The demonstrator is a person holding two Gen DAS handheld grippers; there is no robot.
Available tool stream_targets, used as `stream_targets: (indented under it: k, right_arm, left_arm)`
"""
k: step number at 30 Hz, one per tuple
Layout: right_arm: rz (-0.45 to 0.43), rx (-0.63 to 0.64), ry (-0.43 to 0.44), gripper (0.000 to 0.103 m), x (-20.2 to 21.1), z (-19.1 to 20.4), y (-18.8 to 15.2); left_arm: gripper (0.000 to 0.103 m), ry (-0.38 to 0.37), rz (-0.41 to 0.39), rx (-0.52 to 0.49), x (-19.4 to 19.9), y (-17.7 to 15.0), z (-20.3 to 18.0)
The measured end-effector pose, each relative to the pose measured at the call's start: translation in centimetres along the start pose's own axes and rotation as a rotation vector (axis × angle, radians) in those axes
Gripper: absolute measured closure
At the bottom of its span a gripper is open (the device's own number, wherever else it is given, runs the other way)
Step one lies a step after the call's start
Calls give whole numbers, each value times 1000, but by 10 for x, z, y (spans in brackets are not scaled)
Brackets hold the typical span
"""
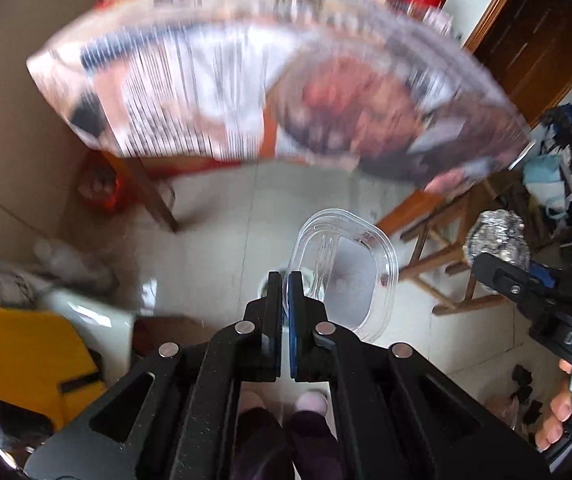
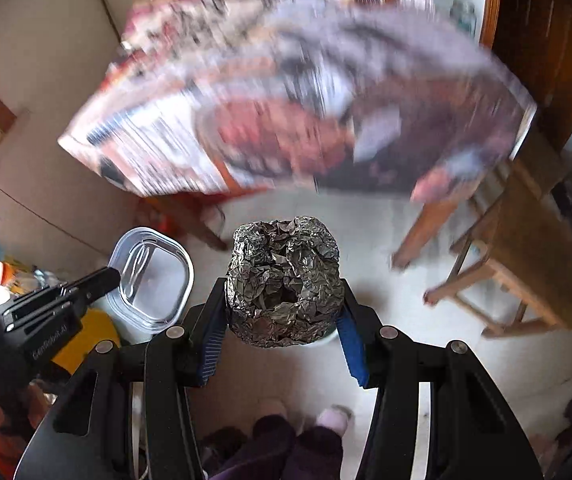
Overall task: Collect trash
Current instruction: 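Carry the clear container and foil ball with both grippers over the bucket, then open both grippers to drop the container and foil ball into the bucket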
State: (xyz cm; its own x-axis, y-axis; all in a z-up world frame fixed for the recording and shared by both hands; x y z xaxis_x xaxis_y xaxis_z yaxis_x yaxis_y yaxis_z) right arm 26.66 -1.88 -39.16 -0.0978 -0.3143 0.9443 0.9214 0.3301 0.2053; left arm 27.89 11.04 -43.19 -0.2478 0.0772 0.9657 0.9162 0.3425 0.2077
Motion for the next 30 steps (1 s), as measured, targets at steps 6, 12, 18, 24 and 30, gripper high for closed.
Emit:
stream_targets:
  k: [6, 12, 18, 24, 30]
  right_arm:
    - [100, 2, -8, 56, -90, -27, -21]
    - [131, 3, -12, 56, -164, -47, -30]
    - [91, 42, -14, 55, -220, -48, -23]
    - [115, 35, 39, 35, -257, -52, -26]
    - [116, -63, 80, 33, -268, -67, -29]
  left_arm:
    - [102, 22, 101, 45, -104, -25, 14]
    - [102, 59, 144, 94, -187, -39, 39]
    - [102, 65, 153, 113, -244, -40, 56]
    - [102, 56, 157, 102, -285, -35, 62]
    - [102, 3, 197, 119, -313, -34, 51]
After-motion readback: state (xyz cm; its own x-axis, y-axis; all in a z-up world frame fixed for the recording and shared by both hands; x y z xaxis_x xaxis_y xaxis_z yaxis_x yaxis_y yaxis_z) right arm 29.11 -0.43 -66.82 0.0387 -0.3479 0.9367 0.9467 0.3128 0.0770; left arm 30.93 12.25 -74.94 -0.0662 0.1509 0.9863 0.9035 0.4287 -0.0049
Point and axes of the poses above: each gripper's, at about its wrist camera, not at the fingertips, and x roughly against the way its jaws point, z to its left, y to its top, the point moved 5 cm from there along -x, roughly the way its jaws point, and after that the axes turned 10 degrees about z, right-handed, at the moved point
